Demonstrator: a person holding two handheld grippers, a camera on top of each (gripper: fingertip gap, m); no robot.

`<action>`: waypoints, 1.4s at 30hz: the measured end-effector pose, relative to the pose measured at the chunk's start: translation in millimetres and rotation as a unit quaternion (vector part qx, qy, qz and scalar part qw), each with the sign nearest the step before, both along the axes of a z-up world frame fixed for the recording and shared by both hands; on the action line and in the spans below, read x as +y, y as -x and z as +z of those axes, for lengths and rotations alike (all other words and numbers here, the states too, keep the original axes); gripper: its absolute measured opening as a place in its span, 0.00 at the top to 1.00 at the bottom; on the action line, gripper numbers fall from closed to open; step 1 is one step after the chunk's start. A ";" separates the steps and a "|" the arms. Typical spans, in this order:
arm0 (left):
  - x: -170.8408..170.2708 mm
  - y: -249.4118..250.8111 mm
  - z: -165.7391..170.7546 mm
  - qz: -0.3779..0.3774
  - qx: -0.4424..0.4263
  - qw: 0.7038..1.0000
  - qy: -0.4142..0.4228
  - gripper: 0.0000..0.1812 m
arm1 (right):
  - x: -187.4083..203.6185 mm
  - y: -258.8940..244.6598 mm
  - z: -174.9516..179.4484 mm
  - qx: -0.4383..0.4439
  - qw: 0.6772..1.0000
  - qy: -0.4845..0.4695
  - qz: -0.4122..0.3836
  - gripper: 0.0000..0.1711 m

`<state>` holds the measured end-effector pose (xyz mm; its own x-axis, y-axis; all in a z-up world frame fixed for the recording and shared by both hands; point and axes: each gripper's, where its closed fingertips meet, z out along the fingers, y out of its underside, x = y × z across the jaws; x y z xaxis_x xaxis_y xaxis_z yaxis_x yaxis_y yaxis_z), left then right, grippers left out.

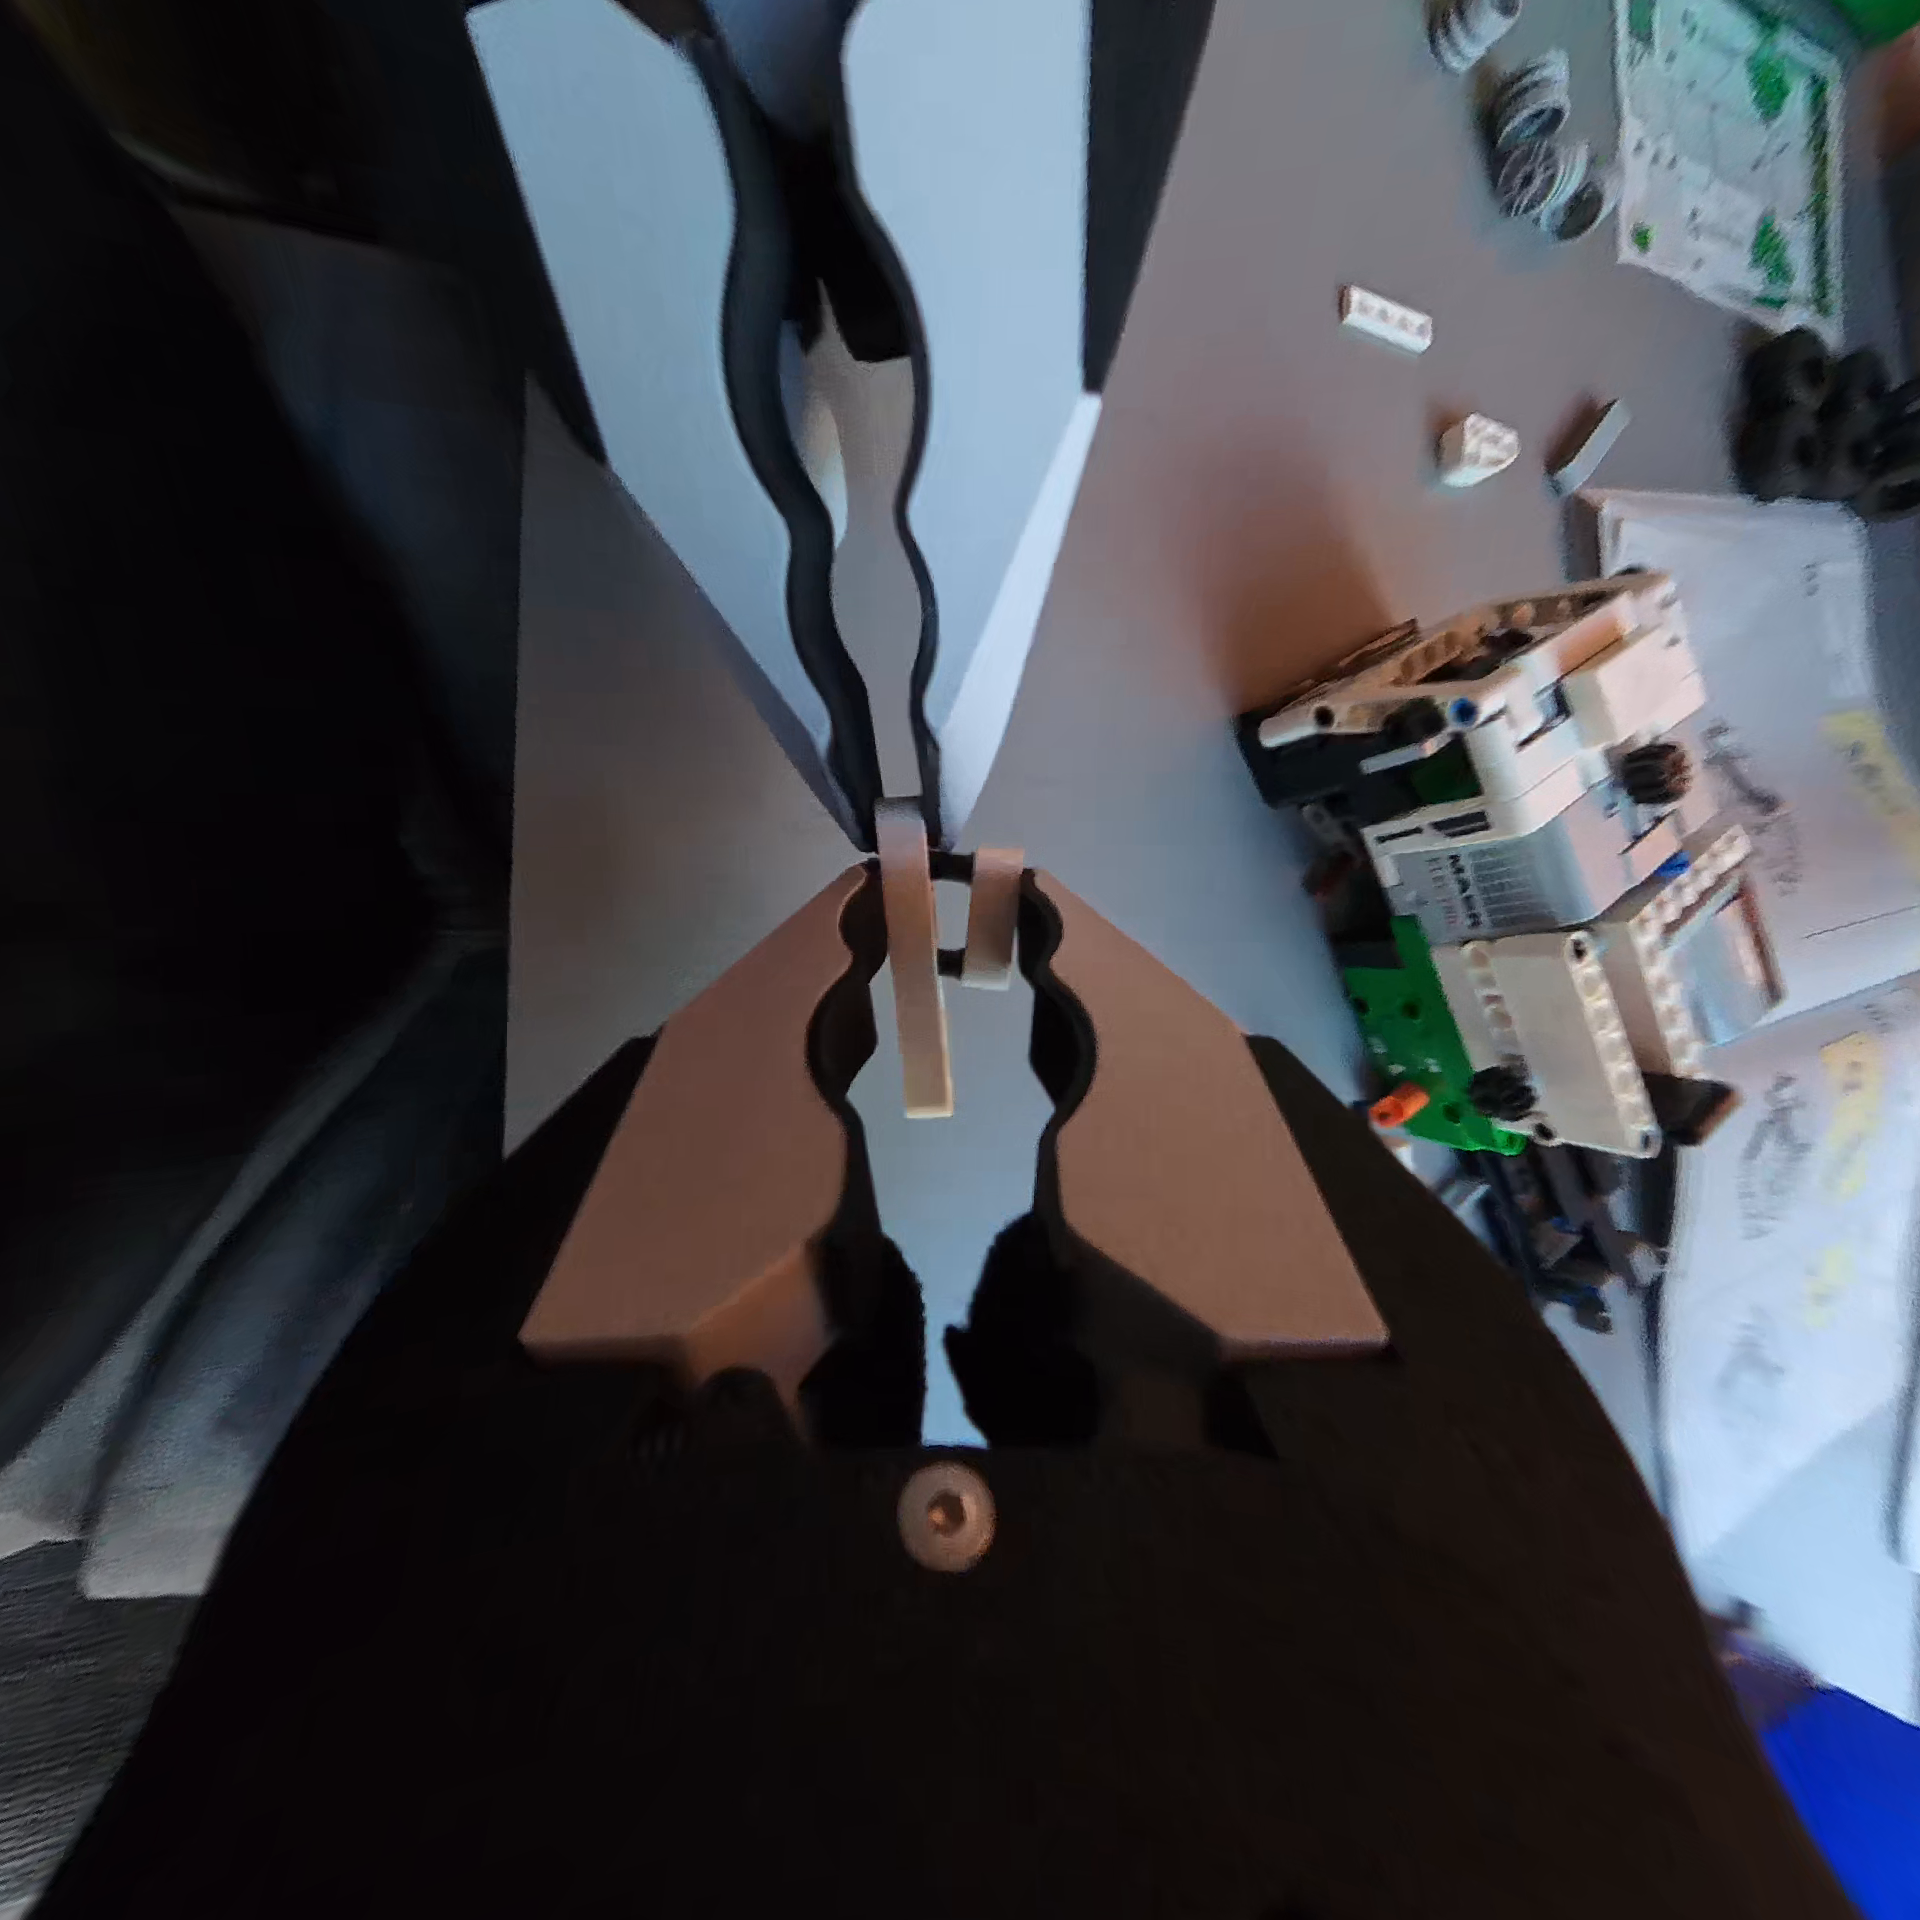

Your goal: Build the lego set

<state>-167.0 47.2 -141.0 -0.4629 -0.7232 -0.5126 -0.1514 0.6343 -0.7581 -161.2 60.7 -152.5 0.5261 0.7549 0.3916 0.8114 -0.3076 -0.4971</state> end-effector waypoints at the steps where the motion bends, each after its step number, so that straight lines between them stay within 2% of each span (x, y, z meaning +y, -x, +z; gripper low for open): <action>1: -0.1 0.5 0.3 -0.002 -0.001 1.000 -0.003 0.96 | 0.6 0.4 1.3 -0.015 1.000 -0.011 0.005 0.86; 6: 0.3 2.4 -3.7 -0.006 0.012 1.000 -0.011 0.96 | -1.4 1.0 3.9 -0.038 0.999 -0.011 0.019 0.83; 12: -2.1 3.4 0.5 -0.012 0.011 1.000 0.019 0.96 | 0.3 3.4 1.5 -0.060 0.998 -0.012 0.021 0.85; 21: -5.0 3.1 -19.2 -0.014 0.040 0.998 -0.039 0.96 | -3.5 2.9 -18.3 -0.076 0.997 0.024 0.023 0.86; 25: -3.1 1.6 -18.7 -0.007 0.038 0.998 -0.040 0.96 | -2.6 2.1 -19.6 -0.057 0.998 0.026 0.013 0.87; 27: 0.1 0.2 -10.3 0.001 0.015 0.999 -0.029 0.96 | 1.7 0.9 -11.8 -0.051 0.999 -0.007 0.013 0.86; 30: 7.7 -2.5 12.9 0.018 -0.039 0.999 0.016 0.96 | 8.5 0.3 10.7 0.013 0.999 -0.041 -0.017 0.86; 33: 22.1 -8.5 27.6 0.065 -0.043 0.992 0.101 0.96 | 22.8 -8.3 28.3 0.009 0.992 -0.111 -0.057 0.86; 36: 28.3 -9.9 38.2 0.076 -0.019 0.973 0.217 0.89 | 37.0 -18.7 45.1 -0.010 0.973 -0.205 -0.105 0.86; 38: 26.7 -9.6 47.6 0.064 -0.016 0.956 0.286 0.87 | 41.9 -20.5 57.3 0.008 0.959 -0.249 -0.132 0.86; 42: 29.5 -9.2 58.5 0.059 -0.012 0.926 0.374 0.86 | 44.3 -16.7 70.9 0.012 0.942 -0.303 -0.143 0.87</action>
<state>-157.8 76.7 -82.4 -0.3524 -0.9250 0.1421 -0.1636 -0.0886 -0.9825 -144.5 105.0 -81.5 0.6882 0.2222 0.6906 0.7247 -0.1649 -0.6691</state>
